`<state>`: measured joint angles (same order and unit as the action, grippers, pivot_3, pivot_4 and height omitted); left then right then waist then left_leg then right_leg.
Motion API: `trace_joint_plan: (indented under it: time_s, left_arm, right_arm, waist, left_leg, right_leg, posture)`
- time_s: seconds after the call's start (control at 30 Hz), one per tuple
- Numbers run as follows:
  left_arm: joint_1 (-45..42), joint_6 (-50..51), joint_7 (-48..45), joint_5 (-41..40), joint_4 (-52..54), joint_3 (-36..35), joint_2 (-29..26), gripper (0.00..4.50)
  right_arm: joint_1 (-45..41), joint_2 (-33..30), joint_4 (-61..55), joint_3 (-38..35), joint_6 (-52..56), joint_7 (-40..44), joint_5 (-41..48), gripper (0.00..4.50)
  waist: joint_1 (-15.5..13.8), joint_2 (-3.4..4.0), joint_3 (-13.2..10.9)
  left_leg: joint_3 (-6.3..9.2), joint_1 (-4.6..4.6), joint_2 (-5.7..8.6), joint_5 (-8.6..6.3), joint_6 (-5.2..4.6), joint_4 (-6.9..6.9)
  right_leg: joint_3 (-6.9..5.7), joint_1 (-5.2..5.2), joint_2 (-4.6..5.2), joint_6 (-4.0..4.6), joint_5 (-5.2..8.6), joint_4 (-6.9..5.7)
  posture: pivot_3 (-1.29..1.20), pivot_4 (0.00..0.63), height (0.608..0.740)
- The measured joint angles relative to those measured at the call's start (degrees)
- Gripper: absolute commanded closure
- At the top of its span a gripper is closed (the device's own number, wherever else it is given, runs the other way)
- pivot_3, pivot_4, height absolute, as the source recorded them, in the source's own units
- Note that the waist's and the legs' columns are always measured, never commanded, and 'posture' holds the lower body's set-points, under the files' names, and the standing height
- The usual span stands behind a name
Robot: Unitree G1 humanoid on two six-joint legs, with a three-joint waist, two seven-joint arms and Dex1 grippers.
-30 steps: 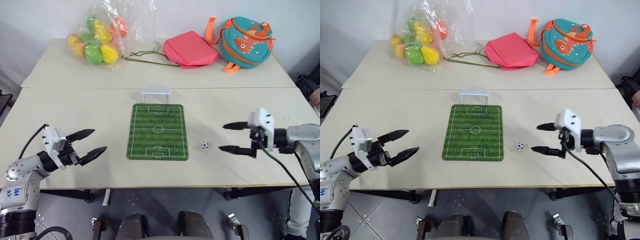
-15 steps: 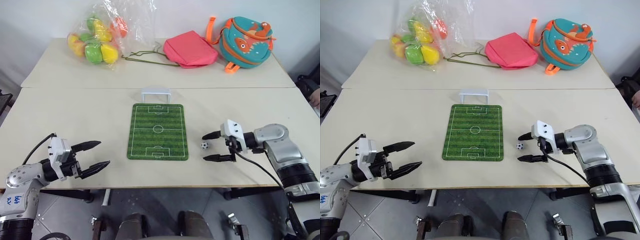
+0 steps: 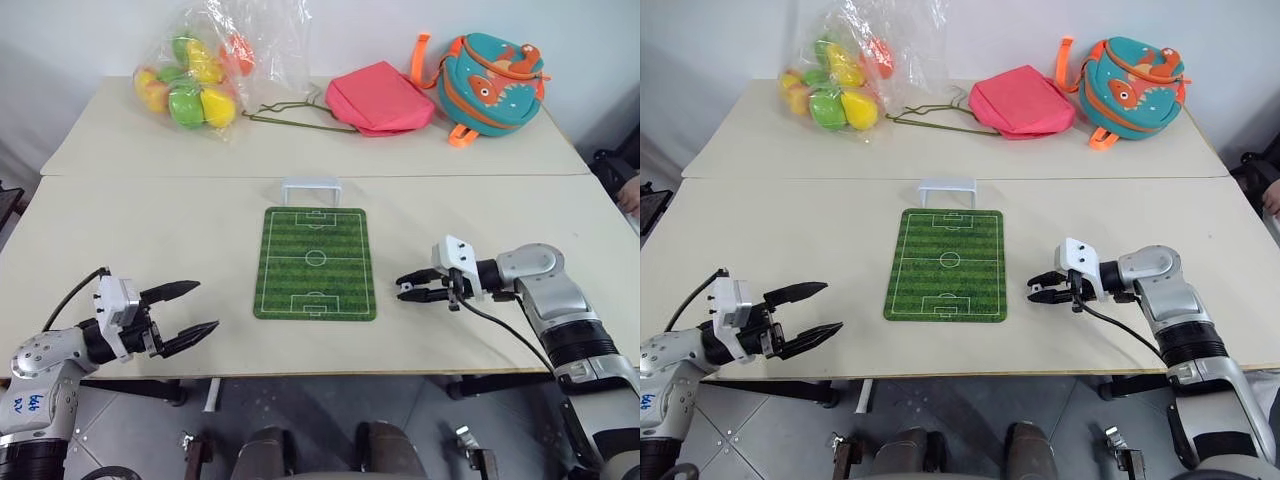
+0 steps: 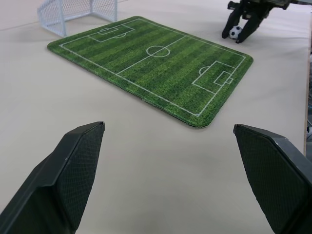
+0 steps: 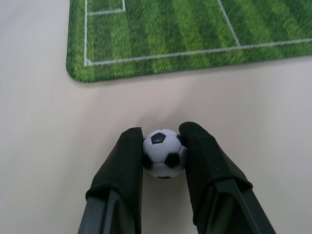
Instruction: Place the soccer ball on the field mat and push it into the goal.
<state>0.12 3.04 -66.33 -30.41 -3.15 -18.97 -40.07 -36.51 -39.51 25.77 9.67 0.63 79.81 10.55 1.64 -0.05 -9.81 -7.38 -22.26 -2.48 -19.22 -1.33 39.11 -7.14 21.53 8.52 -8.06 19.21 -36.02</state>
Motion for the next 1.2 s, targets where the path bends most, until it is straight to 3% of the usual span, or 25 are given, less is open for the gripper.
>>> trace_joint_plan:
  time_s: [0.1, 0.23, 0.4, 0.67, 1.2]
  left_arm:
    - [-1.29, -2.39, -0.90, -0.06, -1.67, -0.29, 1.42, 0.00]
    - [-3.81, -6.25, -3.30, -1.15, -5.29, -0.53, 4.41, 0.00]
    - [-4.14, -9.22, -4.63, -1.59, -9.21, -1.92, 5.43, 0.00]
    - [-3.93, -12.10, -8.07, -3.29, -11.20, -2.50, 7.37, 0.00]
    - [-4.40, -12.46, -8.10, -3.54, -10.45, -2.44, 8.39, 0.00]
  right_arm:
    - [-1.12, 1.59, -5.69, -1.46, 5.71, -2.46, 2.06, 3.64]
    - [-5.48, 8.31, -17.41, -0.23, 15.91, -6.66, 5.19, 3.64]
    - [-5.26, 14.04, -23.17, 6.57, 21.04, -8.16, 5.12, 3.64]
    - [-5.30, 18.01, -17.76, 12.53, 19.59, -7.82, 2.72, 3.64]
    - [-7.97, 21.44, -3.16, 12.82, 11.80, -6.25, -2.68, 3.64]
  waist:
    - [0.02, 0.00, 0.00]
    - [0.44, 0.02, 0.00]
    - [-0.14, -0.01, 0.01]
    - [0.09, -0.06, 0.03]
    - [0.53, -0.05, 0.03]
  left_leg:
    - [0.00, 0.00, 0.00, 0.00, 0.00, 0.01]
    - [0.05, 0.00, -0.11, 0.01, 0.08, 0.00]
    - [0.21, -0.08, 0.05, -0.03, 0.09, 0.01]
    - [0.25, -0.09, 0.36, -0.04, 0.05, 0.09]
    - [0.29, -0.09, 0.34, -0.04, 0.06, 0.08]
  right_leg:
    - [0.01, 0.00, 0.00, 0.00, 0.00, -0.02]
    - [-0.13, 0.09, -0.07, 0.01, 0.00, -0.16]
    - [-0.31, 0.07, 0.02, 0.01, 0.00, -0.20]
    - [-0.35, 0.04, 0.06, 0.01, 0.00, -0.20]
    - [-0.38, 0.03, 0.05, 0.01, 0.00, -0.23]
  posture:
    - [0.00, 0.150, 0.740]
    - [0.00, 0.150, 0.740]
    - [0.00, 0.150, 0.740]
    - [0.00, 0.150, 0.740]
    - [0.00, 0.150, 0.740]
